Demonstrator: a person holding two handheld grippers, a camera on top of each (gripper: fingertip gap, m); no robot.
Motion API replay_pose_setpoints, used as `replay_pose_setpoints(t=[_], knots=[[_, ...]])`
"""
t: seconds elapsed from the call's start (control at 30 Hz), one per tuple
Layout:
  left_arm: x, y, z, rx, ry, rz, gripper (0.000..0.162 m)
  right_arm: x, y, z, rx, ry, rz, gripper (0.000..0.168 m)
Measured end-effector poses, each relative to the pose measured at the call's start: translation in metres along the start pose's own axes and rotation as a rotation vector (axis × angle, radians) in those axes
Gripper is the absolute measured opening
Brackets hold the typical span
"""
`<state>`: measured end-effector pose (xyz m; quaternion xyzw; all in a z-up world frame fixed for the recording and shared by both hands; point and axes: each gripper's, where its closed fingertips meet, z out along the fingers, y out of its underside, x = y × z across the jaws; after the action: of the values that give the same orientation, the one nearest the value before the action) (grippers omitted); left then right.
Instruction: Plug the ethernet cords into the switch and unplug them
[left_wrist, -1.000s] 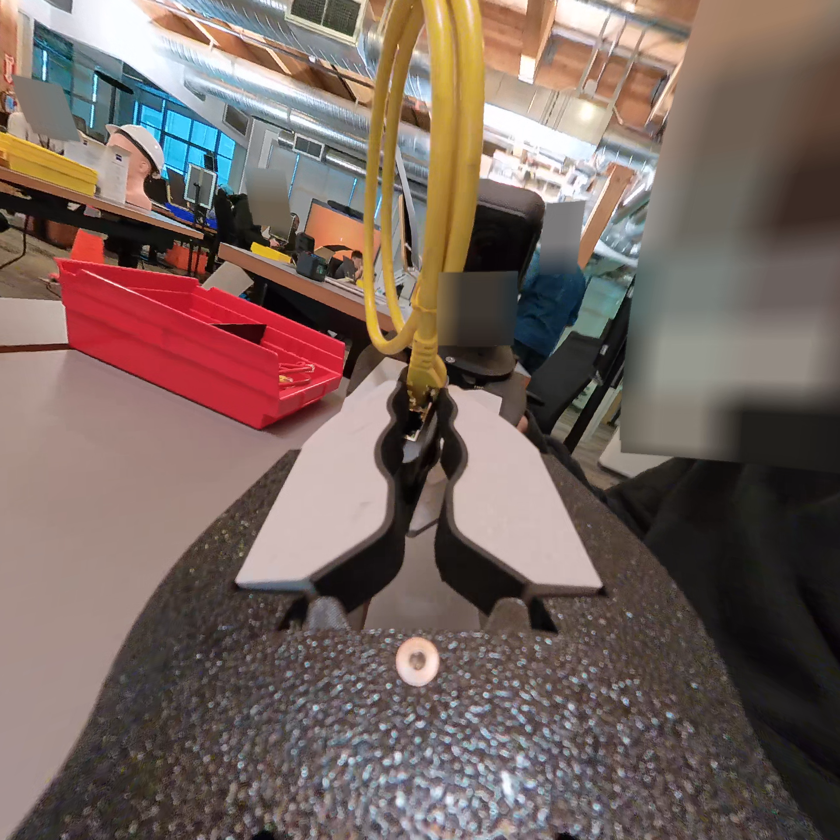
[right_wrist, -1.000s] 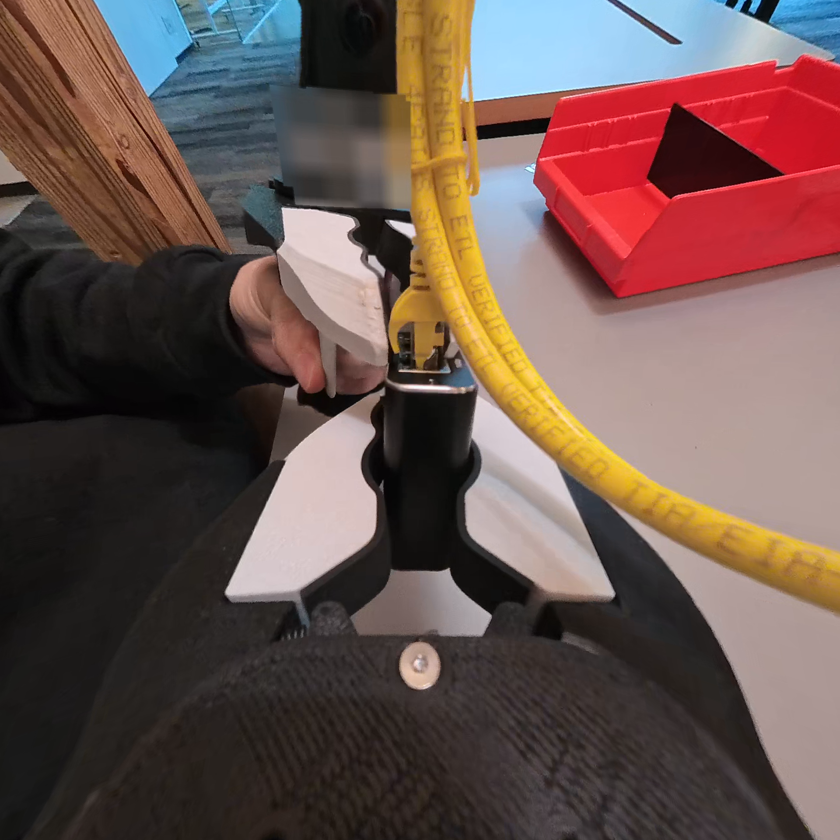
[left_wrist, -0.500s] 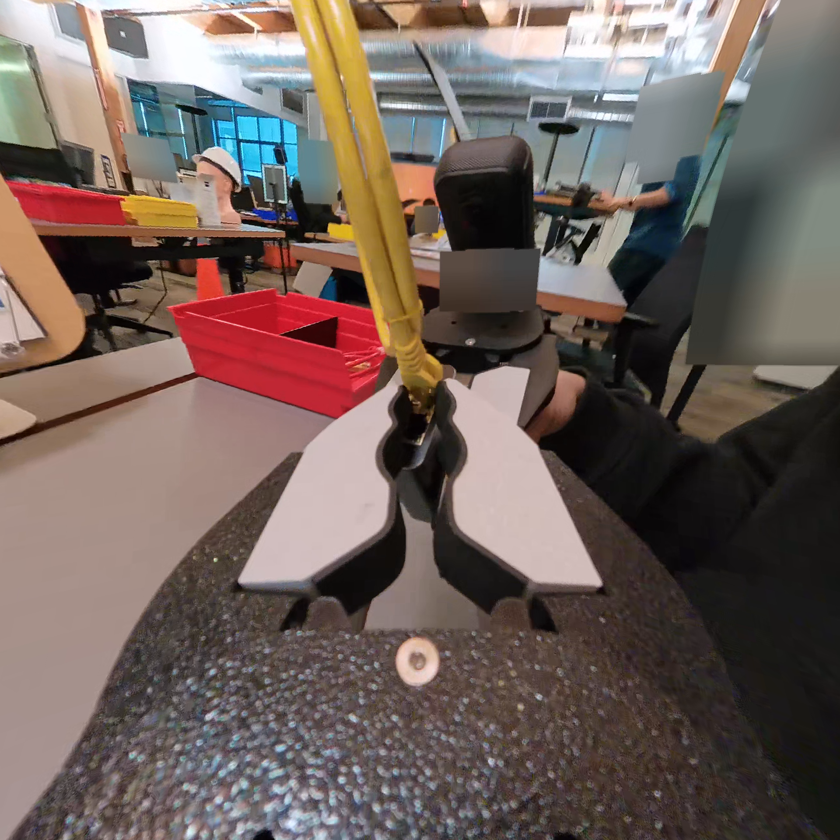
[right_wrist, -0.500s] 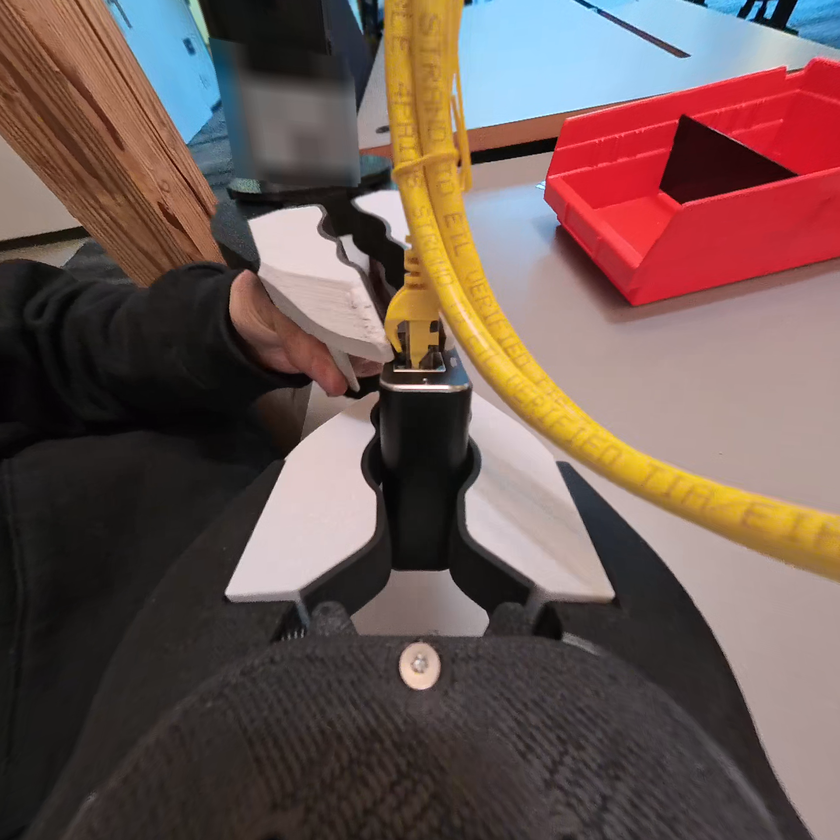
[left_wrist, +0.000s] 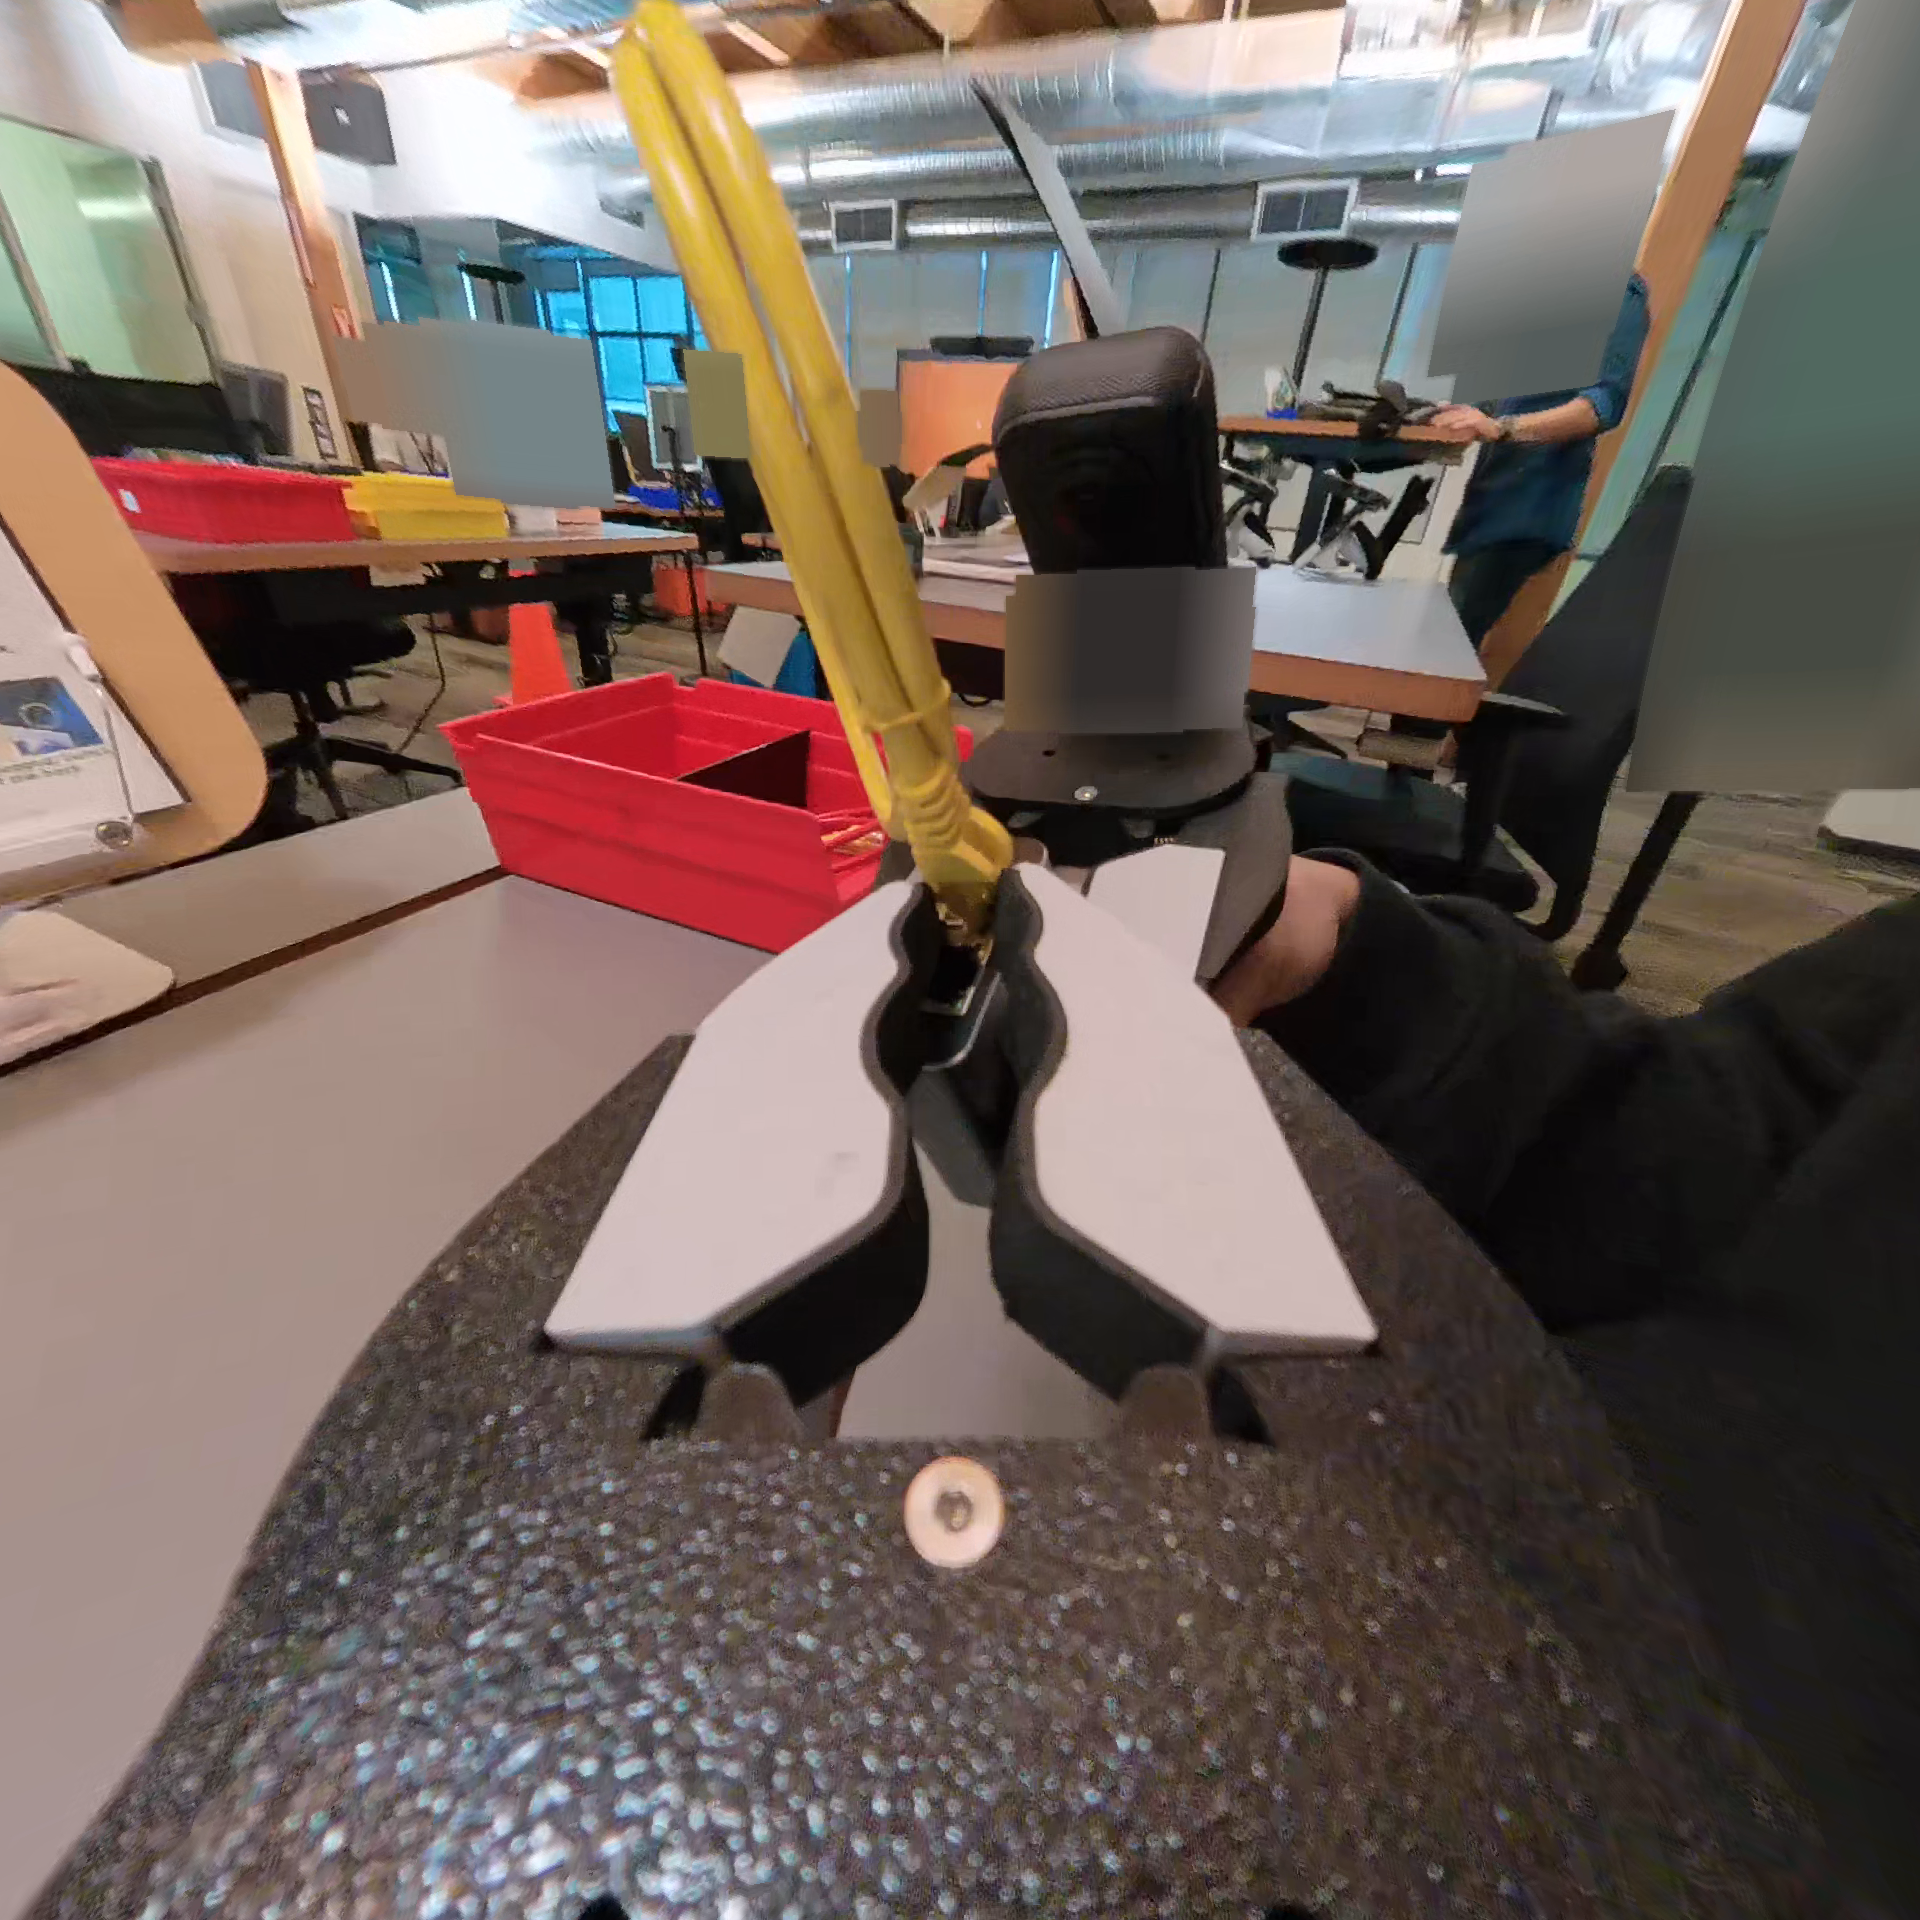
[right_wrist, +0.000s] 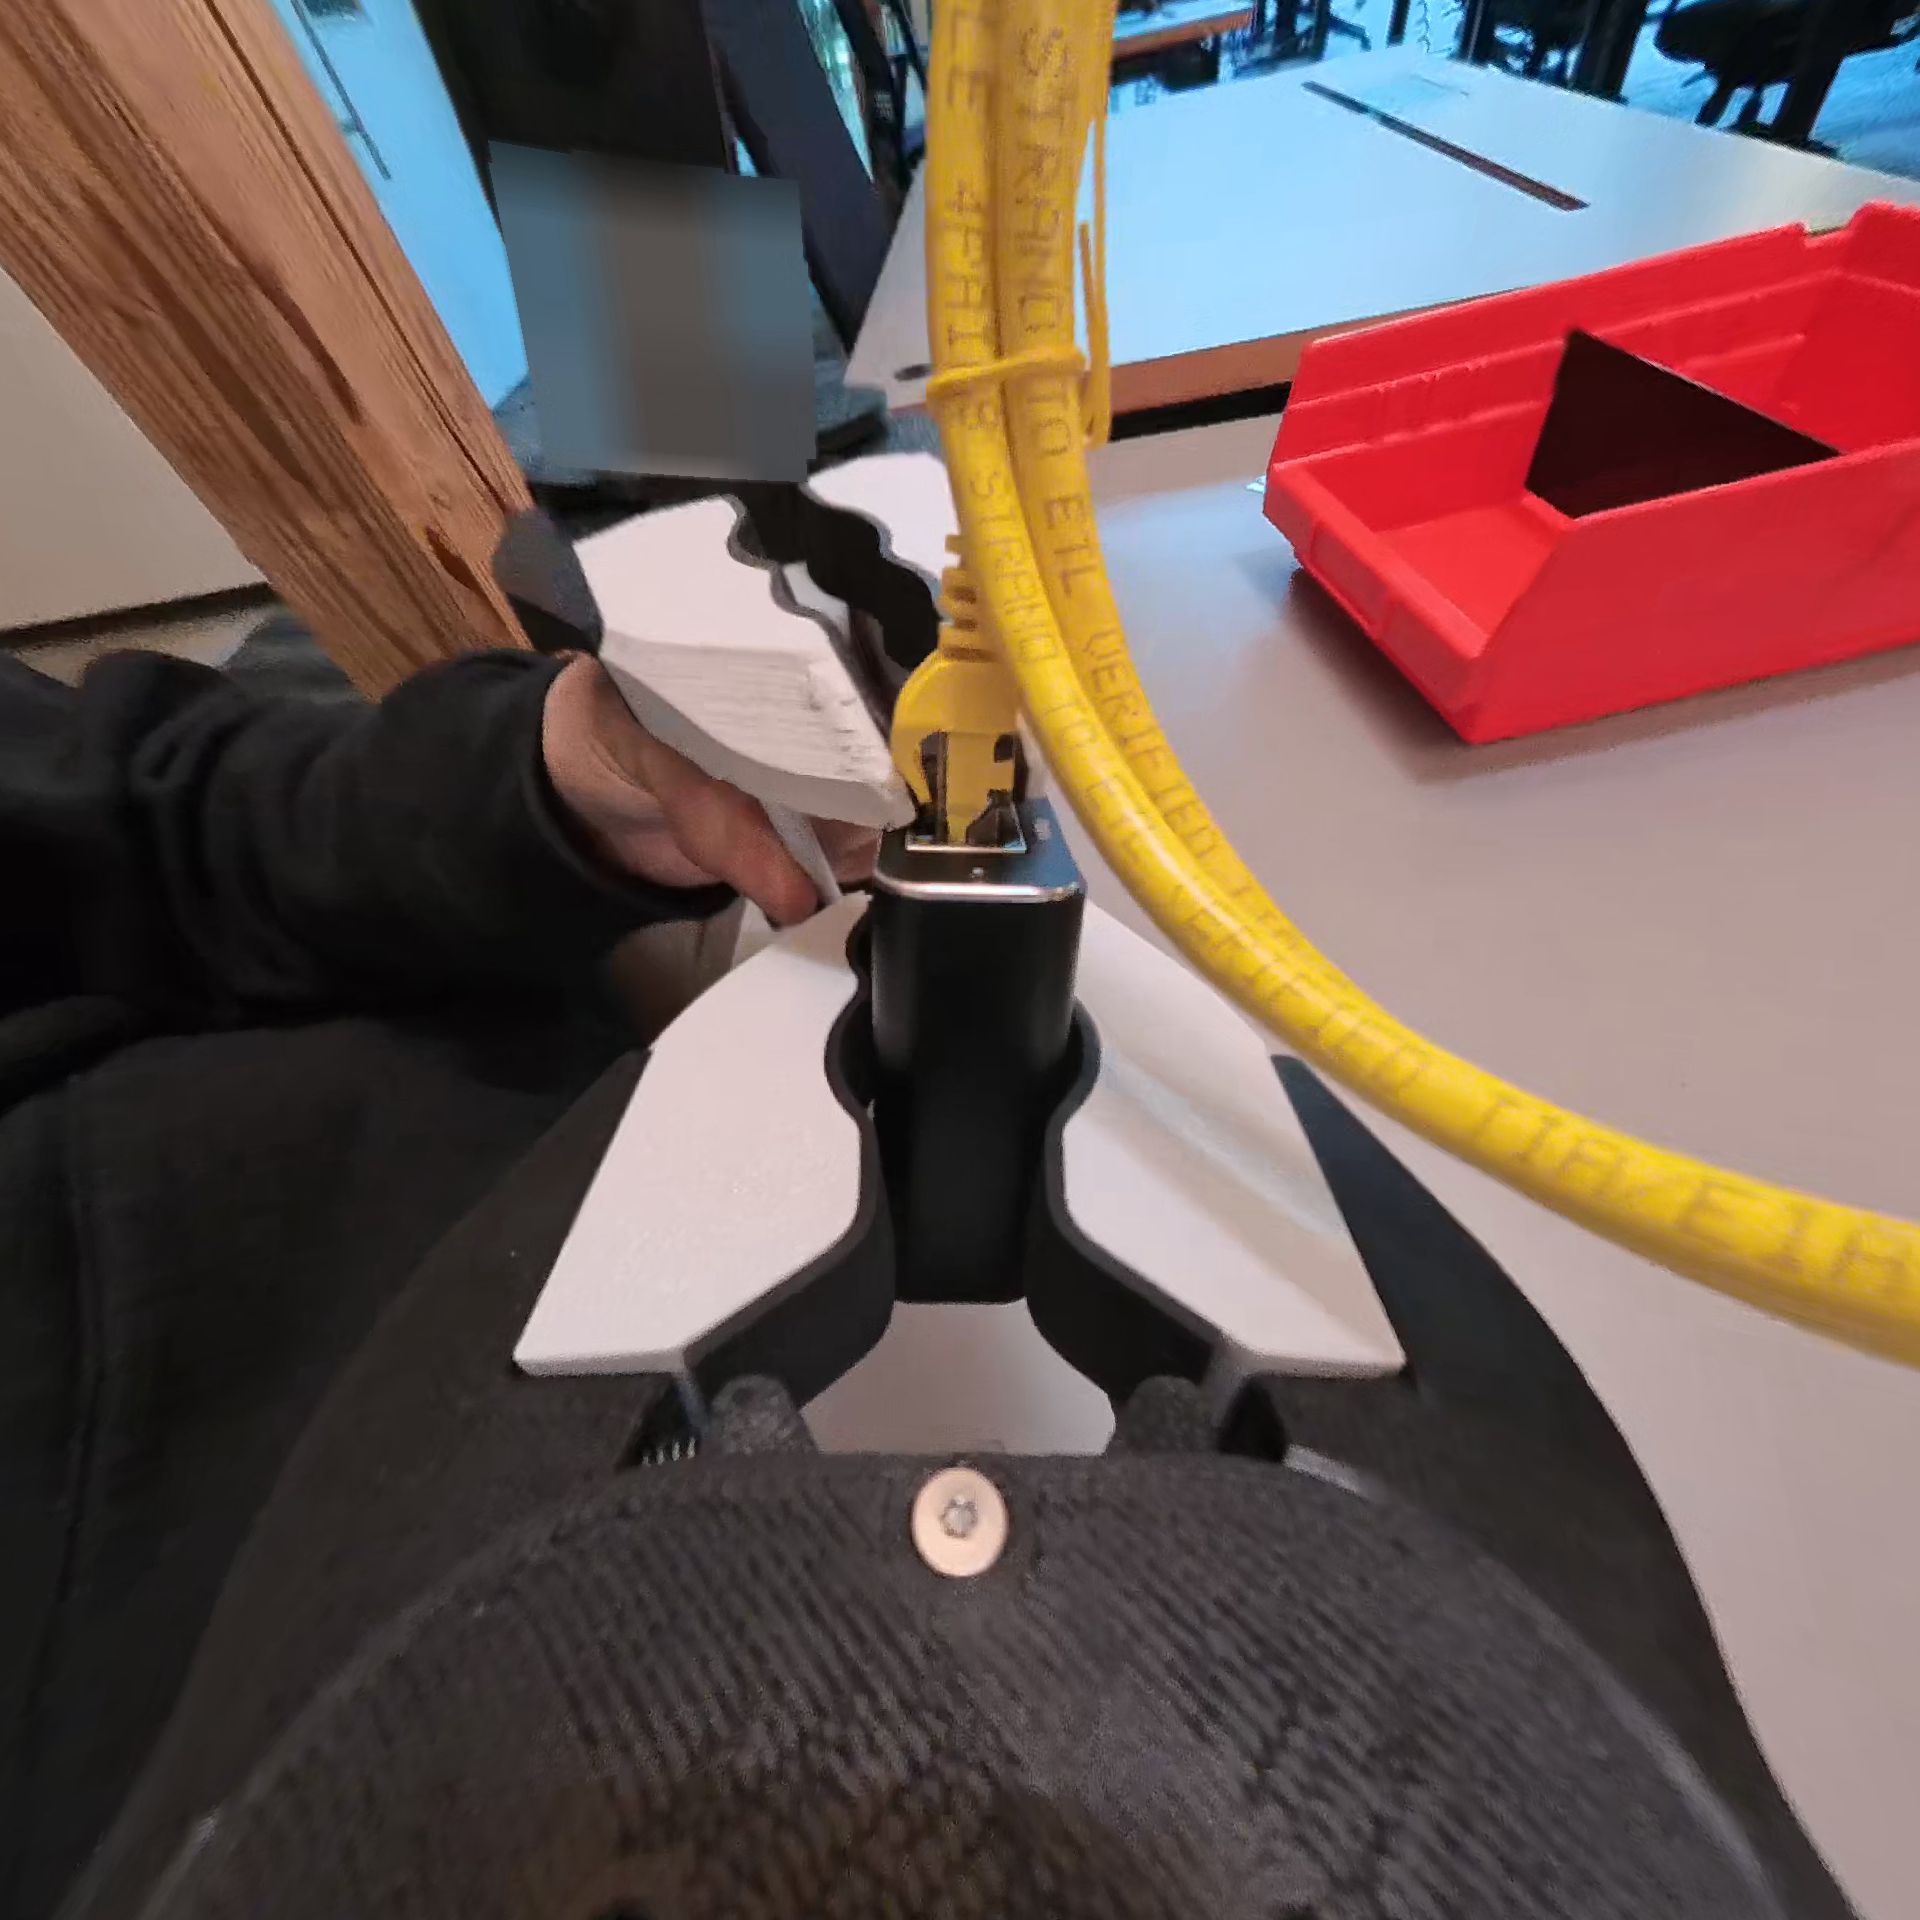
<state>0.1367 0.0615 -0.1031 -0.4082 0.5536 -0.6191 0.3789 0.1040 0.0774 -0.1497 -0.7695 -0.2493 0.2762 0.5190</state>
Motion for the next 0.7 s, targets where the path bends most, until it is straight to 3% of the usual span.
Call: replay_pose_setpoints(t=[0.33, 0.43, 0.53, 0.6, 0.63, 0.7], knots=[[-0.003, 0.000, -0.001, 0.159, 0.122, -0.364, 0.010, 0.006, 0.002, 0.001, -0.044, 0.075, -0.033, 0.029], [-0.005, 0.005, 0.001, 0.096, 0.066, -0.264, 0.011, 0.009, 0.006, 0.001, -0.053, 0.076, -0.020, 0.029], [-0.031, -0.027, -0.025, 0.135, -0.097, -0.090, 0.010, 0.017, 0.039, 0.000, -0.232, 0.112, -0.094, 0.029], [-0.031, -0.034, -0.031, 0.089, -0.080, -0.049, 0.010, 0.002, -0.014, -0.010, 0.044, 0.078, -0.052, 0.028], [-0.027, -0.034, -0.029, 0.085, -0.066, -0.029, 0.010, -0.004, -0.027, -0.017, 0.080, 0.078, -0.098, 0.028], [-0.026, -0.029, -0.023, 0.078, -0.054, -0.042, 0.010, 0.004, -0.014, -0.022, -0.016, 0.137, -0.127, 0.028]])
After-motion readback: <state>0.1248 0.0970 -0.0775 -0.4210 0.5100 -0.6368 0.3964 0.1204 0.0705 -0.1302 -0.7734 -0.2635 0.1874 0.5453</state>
